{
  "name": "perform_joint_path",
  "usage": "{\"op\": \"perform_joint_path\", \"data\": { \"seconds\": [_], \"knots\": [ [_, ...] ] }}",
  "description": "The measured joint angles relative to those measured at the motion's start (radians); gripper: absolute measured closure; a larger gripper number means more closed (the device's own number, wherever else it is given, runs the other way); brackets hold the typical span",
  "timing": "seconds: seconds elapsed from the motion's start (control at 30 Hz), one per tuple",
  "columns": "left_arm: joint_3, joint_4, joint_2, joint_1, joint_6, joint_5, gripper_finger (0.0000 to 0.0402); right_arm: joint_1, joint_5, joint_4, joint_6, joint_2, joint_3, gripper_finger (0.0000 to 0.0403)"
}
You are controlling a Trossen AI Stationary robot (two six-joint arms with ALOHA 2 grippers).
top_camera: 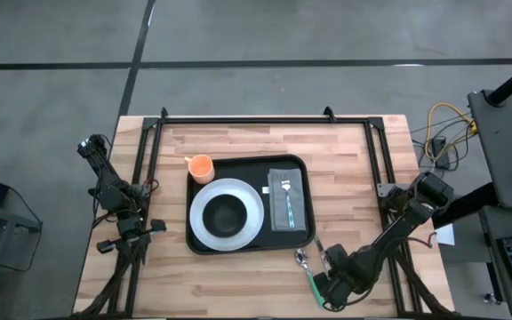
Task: Set up tray
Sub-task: Put the green table knife on the gray table napkin to the right of the green fork
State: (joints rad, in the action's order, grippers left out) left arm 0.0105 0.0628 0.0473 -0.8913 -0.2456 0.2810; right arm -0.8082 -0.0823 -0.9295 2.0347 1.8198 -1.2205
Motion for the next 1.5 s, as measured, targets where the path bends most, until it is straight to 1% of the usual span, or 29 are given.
{"op": "perform_joint_path", "data": {
  "seconds": [0.1,0.3,0.53,1.03,1.3,1.5],
  "knots": [
    [0.0,0.0,0.0,0.0,0.0,0.0,0.0317,0.0,-0.013,0.0,-0.003,0.016,0.0,0.0349],
    [0.0,0.0,0.0,0.0,0.0,0.0,0.0317,0.009,-0.006,0.026,0.012,0.024,0.0,0.0349],
    [0.0,0.0,0.0,0.0,0.0,0.0,0.0317,0.02,0.049,0.111,-0.019,0.026,0.0,0.0349],
    [0.0,0.0,0.0,0.0,0.0,0.0,0.0317,0.039,0.057,0.107,-0.03,0.032,0.005,0.0349],
    [0.0,0.0,0.0,0.0,0.0,0.0,0.0317,0.044,0.058,0.12,-0.022,0.032,0.044,0.0349],
    [0.0,0.0,0.0,0.0,0.0,0.0,0.0317,0.044,0.058,0.217,-0.033,0.032,0.098,0.0349]
  ]
}}
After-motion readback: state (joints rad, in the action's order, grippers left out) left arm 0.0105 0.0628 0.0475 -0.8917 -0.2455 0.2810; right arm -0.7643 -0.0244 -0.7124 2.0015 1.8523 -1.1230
